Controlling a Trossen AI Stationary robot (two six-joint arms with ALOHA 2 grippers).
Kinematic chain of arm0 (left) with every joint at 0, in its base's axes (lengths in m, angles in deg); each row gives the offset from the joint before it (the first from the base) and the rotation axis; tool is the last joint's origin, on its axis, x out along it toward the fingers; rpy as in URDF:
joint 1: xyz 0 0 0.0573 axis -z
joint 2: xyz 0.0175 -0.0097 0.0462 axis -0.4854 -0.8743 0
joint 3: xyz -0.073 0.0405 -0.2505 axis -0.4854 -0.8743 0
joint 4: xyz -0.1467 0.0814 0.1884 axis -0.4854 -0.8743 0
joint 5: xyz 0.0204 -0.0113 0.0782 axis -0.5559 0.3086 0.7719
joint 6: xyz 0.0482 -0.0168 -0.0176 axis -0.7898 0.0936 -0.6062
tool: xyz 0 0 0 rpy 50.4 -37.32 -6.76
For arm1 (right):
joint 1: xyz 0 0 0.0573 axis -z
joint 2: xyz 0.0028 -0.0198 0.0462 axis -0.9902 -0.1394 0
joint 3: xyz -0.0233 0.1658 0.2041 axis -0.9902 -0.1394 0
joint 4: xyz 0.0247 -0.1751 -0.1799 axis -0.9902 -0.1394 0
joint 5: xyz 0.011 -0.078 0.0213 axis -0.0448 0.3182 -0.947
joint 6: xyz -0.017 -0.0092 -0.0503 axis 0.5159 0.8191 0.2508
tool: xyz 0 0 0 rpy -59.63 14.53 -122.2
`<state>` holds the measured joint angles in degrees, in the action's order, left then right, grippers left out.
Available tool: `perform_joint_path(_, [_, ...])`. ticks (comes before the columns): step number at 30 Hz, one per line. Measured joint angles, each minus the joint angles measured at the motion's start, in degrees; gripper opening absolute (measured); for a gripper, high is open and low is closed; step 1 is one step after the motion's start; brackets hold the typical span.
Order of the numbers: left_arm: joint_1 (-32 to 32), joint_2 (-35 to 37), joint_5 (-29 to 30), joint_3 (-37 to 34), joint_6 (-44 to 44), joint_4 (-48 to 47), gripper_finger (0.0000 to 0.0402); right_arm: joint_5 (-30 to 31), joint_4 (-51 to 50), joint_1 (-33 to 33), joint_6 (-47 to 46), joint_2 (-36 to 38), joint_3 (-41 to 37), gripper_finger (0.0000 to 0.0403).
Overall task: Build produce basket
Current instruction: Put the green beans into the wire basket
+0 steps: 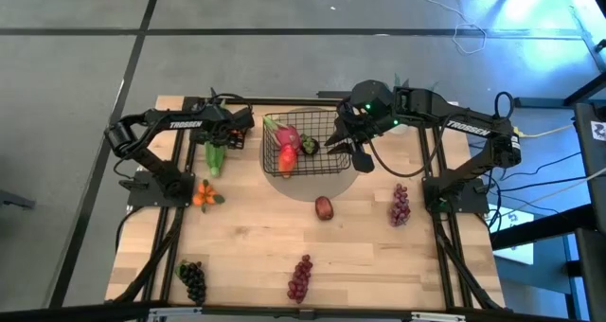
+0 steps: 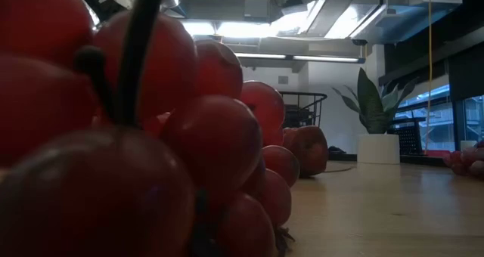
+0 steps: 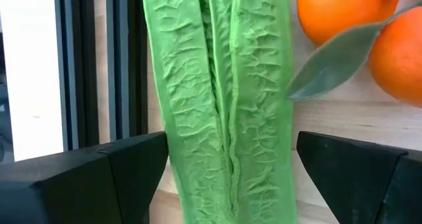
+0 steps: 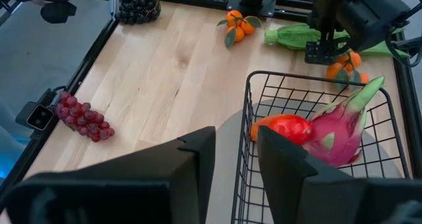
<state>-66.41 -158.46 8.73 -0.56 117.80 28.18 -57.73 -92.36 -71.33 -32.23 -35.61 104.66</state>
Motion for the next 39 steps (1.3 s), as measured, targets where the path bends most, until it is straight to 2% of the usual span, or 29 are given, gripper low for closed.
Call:
perform_joint_path(13, [-0.4,0.0,-0.5,0.0,0.0,-1.8,0.0322,0.0,-0.1,0.0,-0.2,0.0,0.0,0.0103])
perform_joint_path(17, [-0.4,0.0,-0.7,0.0,0.0,-1.7,0.0305,0.0,-0.1,0.0,-0.2,0.0,0.0,0.0103])
perform_joint_path(30, [-0.3,0.0,-1.8,0.0,-0.1,-2.1,0.0194,0.0,-0.5,0.0,-0.2,0.0,0.0,0.0103])
perform_joint_path(39, [0.0,1.8,-1.6,0.0,-3.0,-7.0,0.0088,0.0,-1.6,0.0,-0.2,0.0,0.0,0.0103])
